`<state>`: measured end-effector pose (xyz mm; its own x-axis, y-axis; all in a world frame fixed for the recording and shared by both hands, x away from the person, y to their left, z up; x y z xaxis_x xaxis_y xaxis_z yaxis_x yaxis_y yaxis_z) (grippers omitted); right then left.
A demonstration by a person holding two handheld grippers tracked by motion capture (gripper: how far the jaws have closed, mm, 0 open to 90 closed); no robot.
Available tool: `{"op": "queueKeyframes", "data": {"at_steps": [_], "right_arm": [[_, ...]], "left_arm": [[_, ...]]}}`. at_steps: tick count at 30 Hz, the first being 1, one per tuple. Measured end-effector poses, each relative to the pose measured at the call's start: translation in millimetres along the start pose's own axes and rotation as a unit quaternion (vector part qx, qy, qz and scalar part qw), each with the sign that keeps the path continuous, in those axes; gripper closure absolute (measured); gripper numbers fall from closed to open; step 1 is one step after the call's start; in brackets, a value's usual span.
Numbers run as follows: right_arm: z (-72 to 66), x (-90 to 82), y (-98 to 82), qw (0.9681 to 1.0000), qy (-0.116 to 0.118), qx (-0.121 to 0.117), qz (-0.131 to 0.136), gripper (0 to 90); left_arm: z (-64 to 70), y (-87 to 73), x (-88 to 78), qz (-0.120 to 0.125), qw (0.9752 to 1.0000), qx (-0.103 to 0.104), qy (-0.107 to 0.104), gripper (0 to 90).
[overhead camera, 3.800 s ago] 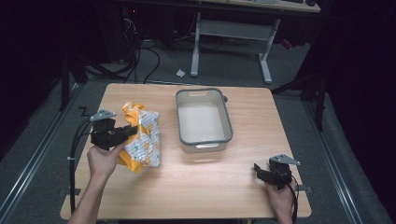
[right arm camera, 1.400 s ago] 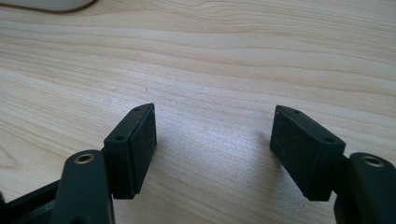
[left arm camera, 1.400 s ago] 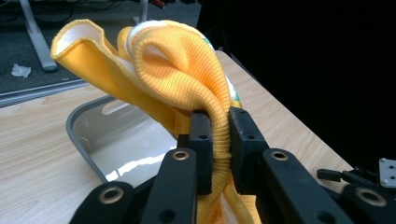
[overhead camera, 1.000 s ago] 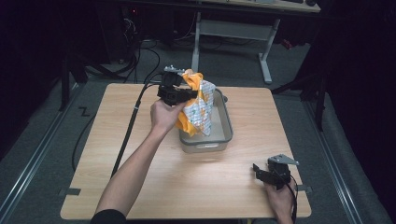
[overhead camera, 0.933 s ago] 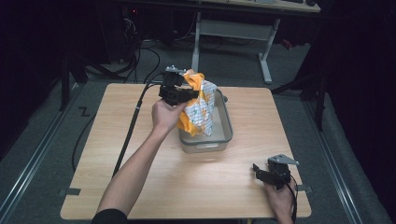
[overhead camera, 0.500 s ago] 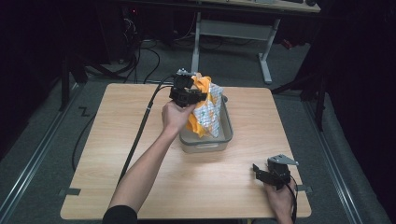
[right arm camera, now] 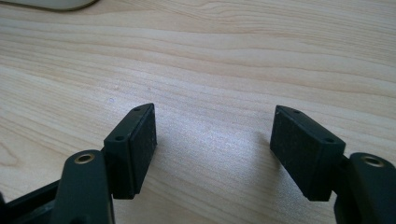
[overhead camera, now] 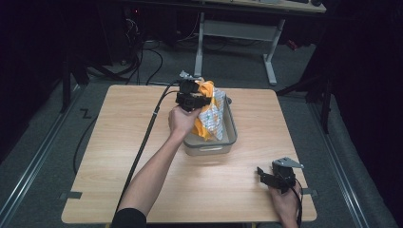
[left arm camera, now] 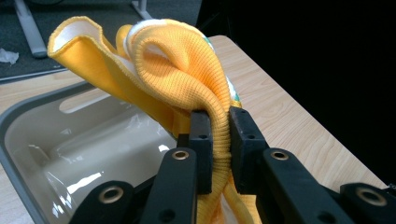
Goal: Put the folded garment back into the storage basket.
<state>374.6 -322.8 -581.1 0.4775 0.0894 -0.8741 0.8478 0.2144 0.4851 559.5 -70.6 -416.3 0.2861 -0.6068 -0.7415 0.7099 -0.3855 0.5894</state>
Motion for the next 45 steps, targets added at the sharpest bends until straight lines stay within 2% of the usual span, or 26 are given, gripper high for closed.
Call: {"op": "queueKeyframes", "data": {"at_steps": [8, 23, 30, 37, 41, 45], "right_arm": [[0.0, 0.0, -0.1, 1.0, 0.0, 0.0, 0.0, 31.9], [-0.2, 0.0, -0.2, 1.0, 0.003, 0.002, -0.001, 31.9], [-0.2, 0.0, -0.2, 1.0, 0.003, 0.003, -0.001, 31.9], [-0.1, 0.1, -0.2, 1.0, 0.002, 0.002, -0.001, 31.9], [-0.1, 0.0, -0.2, 1.0, 0.002, 0.002, -0.001, 31.9], [-0.2, 0.0, -0.3, 1.0, 0.003, 0.003, -0.001, 31.9]], "left_arm": [[-1.8, -1.6, 11.4, 0.004, 0.9998, -0.019, -0.008, 80.6], [-10.9, -11.3, 39.5, -0.016, 0.9987, -0.049, -0.005, 80.2], [-19.8, -18.1, 46.6, -0.037, 0.9981, -0.039, 0.029, 79.2], [-24.8, -21.8, 49.8, -0.048, 0.9971, -0.039, 0.045, 78.3], [-28.9, -25.3, 50.3, -0.051, 0.9966, -0.046, 0.045, 77.9], [-35.1, -32.0, 52.1, -0.063, 0.9955, -0.047, 0.053, 78.0]]}}
Point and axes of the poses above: each handheld gripper's, and its own axes: x roughly forward along the jaws, y roughly out of its top, z roughly to its right, the point moved 9 cm from there along x, roughly forward along the jaws, and after that the axes turned 15 degrees about -z, right-handed, at the moved point
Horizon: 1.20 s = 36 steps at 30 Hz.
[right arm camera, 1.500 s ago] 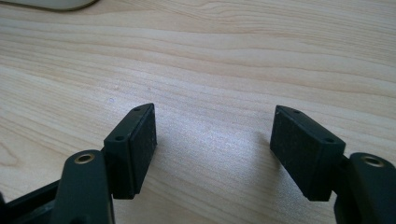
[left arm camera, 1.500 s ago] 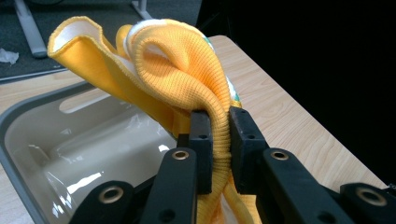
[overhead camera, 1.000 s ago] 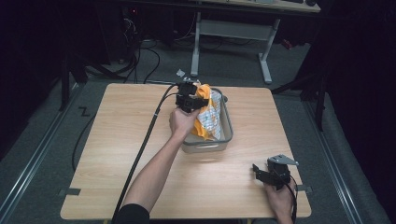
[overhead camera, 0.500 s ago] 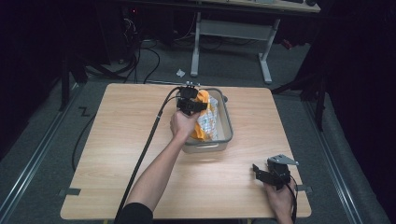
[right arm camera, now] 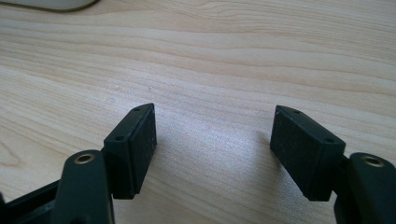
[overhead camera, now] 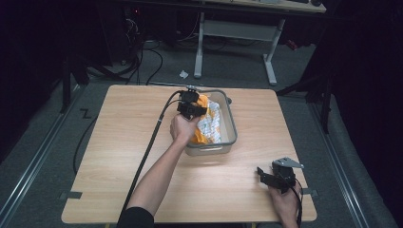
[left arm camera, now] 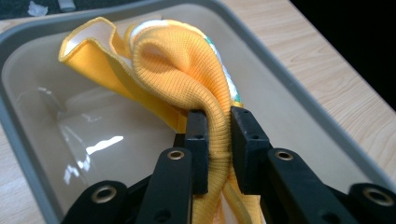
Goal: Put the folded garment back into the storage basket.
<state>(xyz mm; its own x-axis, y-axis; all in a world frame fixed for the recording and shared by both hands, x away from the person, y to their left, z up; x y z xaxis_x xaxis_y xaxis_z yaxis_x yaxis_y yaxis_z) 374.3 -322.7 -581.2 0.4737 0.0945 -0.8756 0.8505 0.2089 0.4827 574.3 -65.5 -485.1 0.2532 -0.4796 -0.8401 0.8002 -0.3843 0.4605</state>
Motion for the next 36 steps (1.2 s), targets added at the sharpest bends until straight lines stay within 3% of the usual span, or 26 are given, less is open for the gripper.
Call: {"op": "queueKeyframes", "data": {"at_steps": [19, 21, 24, 27, 29, 36], "right_arm": [[-0.3, 0.1, 0.0, 1.0, 0.001, 0.0, 0.0, 31.9], [-0.3, 0.1, 0.0, 1.0, 0.001, 0.0, 0.0, 31.9], [-0.2, 0.1, 0.0, 1.0, 0.001, 0.0, 0.0, 31.9], [-0.2, 0.1, 0.0, 1.0, 0.002, 0.0, 0.0, 31.9], [-0.4, 0.0, 0.0, 1.0, 0.002, 0.0, 0.0, 31.9], [-0.2, 0.1, 0.0, 1.0, 0.002, 0.0, 0.0, 31.8]], "left_arm": [[2.0, -7.7, 19.9, -0.029, 0.9994, 0.011, 0.017, 77.9], [1.4, -8.2, 18.5, -0.03, 0.9993, 0.014, 0.019, 74.2], [-1.4, -9.4, 15.4, -0.032, 0.9986, 0.02, 0.037, 58.7], [-3.2, -9.8, 8.9, -0.026, 0.9978, 0.029, 0.054, 45.3], [-2.6, -9.0, -1.0, -0.015, 0.9969, 0.043, 0.064, 40.9], [1.7, -12.2, -41.5, 0.026, 0.9943, 0.08, 0.066, 35.9]]}}
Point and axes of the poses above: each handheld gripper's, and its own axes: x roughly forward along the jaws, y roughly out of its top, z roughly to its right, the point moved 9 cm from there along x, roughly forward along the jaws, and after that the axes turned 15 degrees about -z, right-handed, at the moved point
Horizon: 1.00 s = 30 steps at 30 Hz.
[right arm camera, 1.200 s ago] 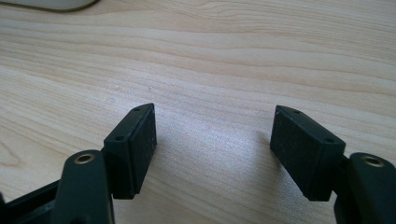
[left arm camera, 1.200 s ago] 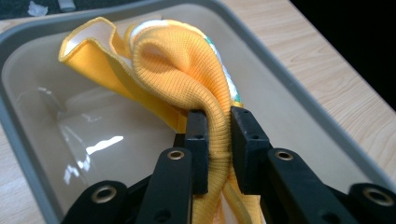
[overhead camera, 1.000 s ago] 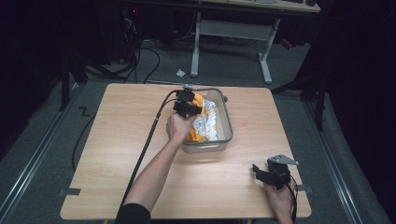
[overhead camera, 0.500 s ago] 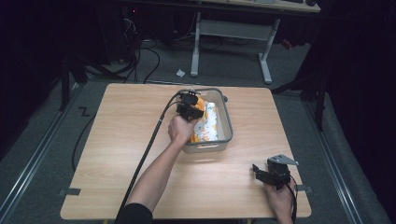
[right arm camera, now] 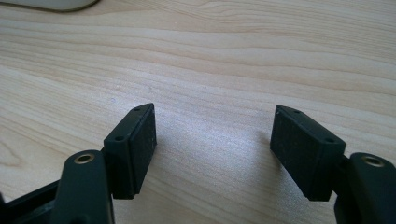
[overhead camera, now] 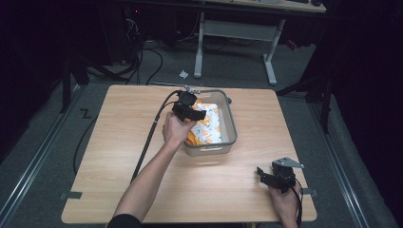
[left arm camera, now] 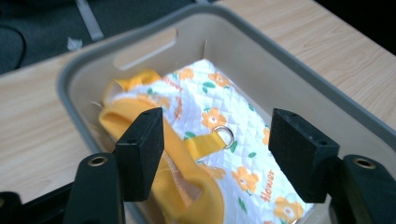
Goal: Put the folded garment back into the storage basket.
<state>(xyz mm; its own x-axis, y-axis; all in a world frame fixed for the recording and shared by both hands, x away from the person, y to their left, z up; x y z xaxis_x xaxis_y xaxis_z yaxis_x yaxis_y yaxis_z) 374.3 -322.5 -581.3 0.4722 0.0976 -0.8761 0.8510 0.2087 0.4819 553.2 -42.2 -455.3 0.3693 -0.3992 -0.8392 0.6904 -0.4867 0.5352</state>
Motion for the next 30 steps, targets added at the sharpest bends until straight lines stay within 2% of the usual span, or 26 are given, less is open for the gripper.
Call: {"op": "queueKeyframes", "data": {"at_steps": [3, 6, 9, 12, 13, 17, 21, 24, 30], "right_arm": [[0.1, 0.1, 0.1, 1.0, 0.0, 0.0, 0.0, 31.8], [0.2, 0.1, 0.1, 1.0, 0.0, 0.0, 0.0, 31.8], [0.2, 0.0, 0.0, 1.0, 0.0, 0.0, -0.001, 31.8], [0.3, 0.0, 0.0, 1.0, 0.0, 0.0, -0.001, 31.7], [0.3, 0.0, 0.0, 1.0, 0.0, 0.0, -0.001, 31.7], [0.3, 0.1, 0.1, 1.0, 0.001, 0.001, 0.0, 31.7], [0.4, 0.1, 0.1, 1.0, 0.0, 0.001, 0.0, 31.6], [0.3, 0.2, 0.1, 1.0, 0.001, 0.001, 0.0, 31.6], [0.4, 0.2, 0.1, 1.0, 0.0, 0.001, 0.0, 31.6]], "left_arm": [[-2.1, -10.2, -21.5, 0.029, 0.9995, 0.004, -0.01, 34.5], [-6.5, -30.2, -39.0, 0.05, 0.9986, 0.01, -0.013, 34.5], [-16.7, -61.7, -54.5, 0.067, 0.9977, 0.008, -0.005, 34.8], [-27.1, -92.7, -65.2, 0.082, 0.9966, -0.007, -0.006, 34.9], [-29.8, -100.3, -66.7, 0.086, 0.9962, -0.011, -0.004, 34.9], [-45.1, -144.6, -65.2, 0.074, 0.9968, -0.027, 0.01, 34.7], [-57.1, -175.6, -62.5, 0.079, 0.9954, -0.054, 0.011, 34.3], [-64.0, -190.4, -61.2, 0.082, 0.9941, -0.07, 0.013, 34.3], [-71.4, -206.3, -57.3, 0.08, 0.9935, -0.079, 0.022, 33.9]]}}
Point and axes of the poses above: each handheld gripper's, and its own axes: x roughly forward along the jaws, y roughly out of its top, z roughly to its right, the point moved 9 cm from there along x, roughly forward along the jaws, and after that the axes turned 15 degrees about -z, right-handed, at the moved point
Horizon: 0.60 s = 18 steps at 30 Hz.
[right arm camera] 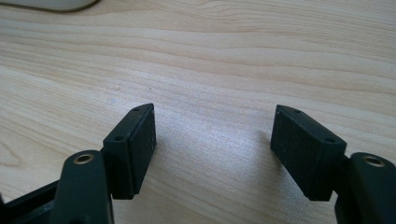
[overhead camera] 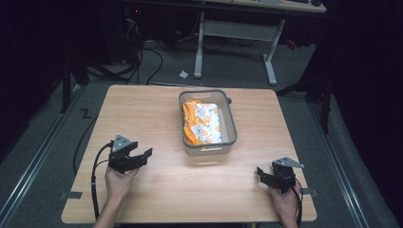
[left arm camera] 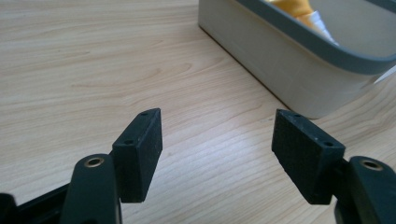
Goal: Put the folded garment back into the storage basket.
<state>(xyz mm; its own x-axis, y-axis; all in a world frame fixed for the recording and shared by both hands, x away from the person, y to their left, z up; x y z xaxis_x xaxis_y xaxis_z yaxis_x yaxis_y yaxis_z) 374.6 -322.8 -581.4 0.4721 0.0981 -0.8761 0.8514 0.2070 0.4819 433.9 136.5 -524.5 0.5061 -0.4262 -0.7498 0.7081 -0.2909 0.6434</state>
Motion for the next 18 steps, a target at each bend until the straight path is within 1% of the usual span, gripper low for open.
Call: {"op": "queueKeyframes", "data": {"at_steps": [3, 5, 12, 15, 18], "right_arm": [[0.0, 0.0, 0.0, 1.0, 0.0, 0.0, 0.0, 31.6], [0.0, 0.0, 0.0, 1.0, 0.0, 0.0, 0.0, 31.5], [0.0, 0.0, 0.0, 1.0, 0.0, 0.0, 0.0, 31.5], [0.0, 0.0, 0.0, 1.0, 0.0, 0.0, 0.0, 31.5], [0.0, 0.0, 0.0, 1.0, 0.0, 0.0, 0.0, 31.5]], "left_arm": [[-6.0, -7.8, 2.3, -0.002, 1.0, -0.009, 0.003, 33.8], [-10.9, -14.3, 4.4, -0.005, 0.9998, -0.014, 0.011, 33.7], [-25.5, -34.0, 11.4, -0.018, 0.999, -0.031, 0.025, 33.7], [-29.9, -40.2, 13.6, -0.025, 0.9985, -0.032, 0.036, 33.6], [-30.8, -43.7, 13.5, -0.028, 0.9982, -0.026, 0.047, 33.3]]}}
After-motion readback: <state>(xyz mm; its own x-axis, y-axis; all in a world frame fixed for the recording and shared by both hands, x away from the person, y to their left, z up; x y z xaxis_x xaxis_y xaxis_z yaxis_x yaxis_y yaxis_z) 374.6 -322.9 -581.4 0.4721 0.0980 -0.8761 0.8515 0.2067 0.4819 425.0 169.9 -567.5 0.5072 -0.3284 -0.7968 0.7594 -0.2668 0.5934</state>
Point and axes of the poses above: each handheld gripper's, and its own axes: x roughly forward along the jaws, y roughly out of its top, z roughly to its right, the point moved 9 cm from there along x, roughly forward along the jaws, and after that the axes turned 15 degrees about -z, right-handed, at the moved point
